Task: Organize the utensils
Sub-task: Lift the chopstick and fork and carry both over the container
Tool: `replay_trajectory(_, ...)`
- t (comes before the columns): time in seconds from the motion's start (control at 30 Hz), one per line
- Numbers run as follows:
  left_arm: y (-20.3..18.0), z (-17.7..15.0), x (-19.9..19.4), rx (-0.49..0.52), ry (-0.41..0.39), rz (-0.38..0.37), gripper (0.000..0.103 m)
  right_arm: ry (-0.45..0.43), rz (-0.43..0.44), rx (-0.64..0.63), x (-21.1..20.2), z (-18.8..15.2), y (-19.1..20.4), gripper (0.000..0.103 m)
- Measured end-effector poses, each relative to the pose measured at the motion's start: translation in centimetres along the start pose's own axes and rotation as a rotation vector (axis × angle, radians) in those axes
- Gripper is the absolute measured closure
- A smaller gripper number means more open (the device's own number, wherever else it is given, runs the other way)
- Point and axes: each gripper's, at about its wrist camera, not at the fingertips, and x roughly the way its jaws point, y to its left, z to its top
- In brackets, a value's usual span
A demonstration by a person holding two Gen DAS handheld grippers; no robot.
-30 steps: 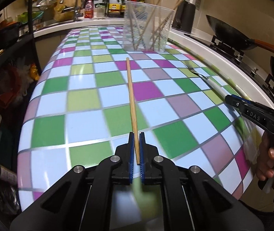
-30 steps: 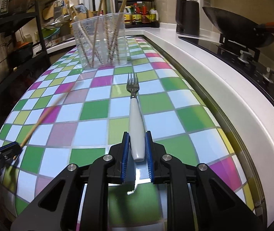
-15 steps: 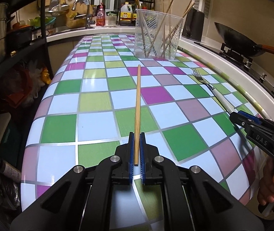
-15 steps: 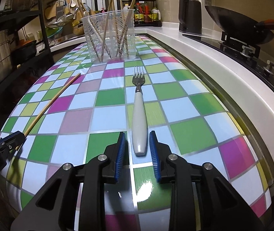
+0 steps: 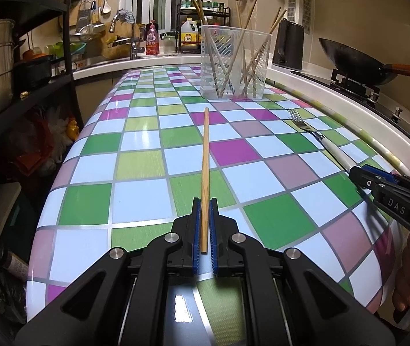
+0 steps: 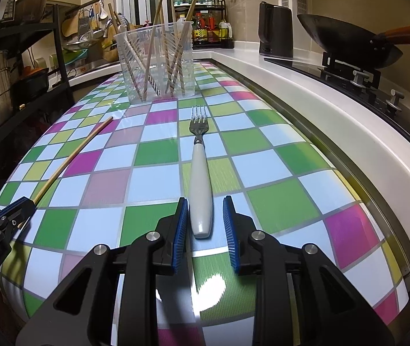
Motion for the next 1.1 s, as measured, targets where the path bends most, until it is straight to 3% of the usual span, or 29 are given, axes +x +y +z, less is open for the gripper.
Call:
replay_trajectory(0.17, -0.3, -0.1, 0.0, 0.013, -0.012, 0.01, 0.097, -0.007, -0.006, 0.002, 0.1, 0.0, 0.0, 0.085)
replay_trajectory(0.37, -0.1, 0.3, -0.3, 0.012, 0.002, -0.001, 0.097, 0.014, -0.008, -0.006, -0.3, 0.5, 0.1, 0.086)
replay_trajectory(0.57, 0.4, 1.5, -2.5, 0.02, -0.048, -0.015, 0.098, -0.05, -0.018, -0.055, -3.5, 2.0, 0.5, 0.086)
replay_trajectory(0.9, 1.5, 7.6, -6.8, 0.053, -0.214, -0.035, 0.098, -0.188, -0.06, -0.146, -8.6, 6.3, 0.2, 0.086)
replay_trajectory(1.1, 2.1, 11.8, -7.9, 0.069, -0.287, -0.05, 0.098, -0.24, -0.039, -0.146, -9.7, 9.4, -0.4, 0.086)
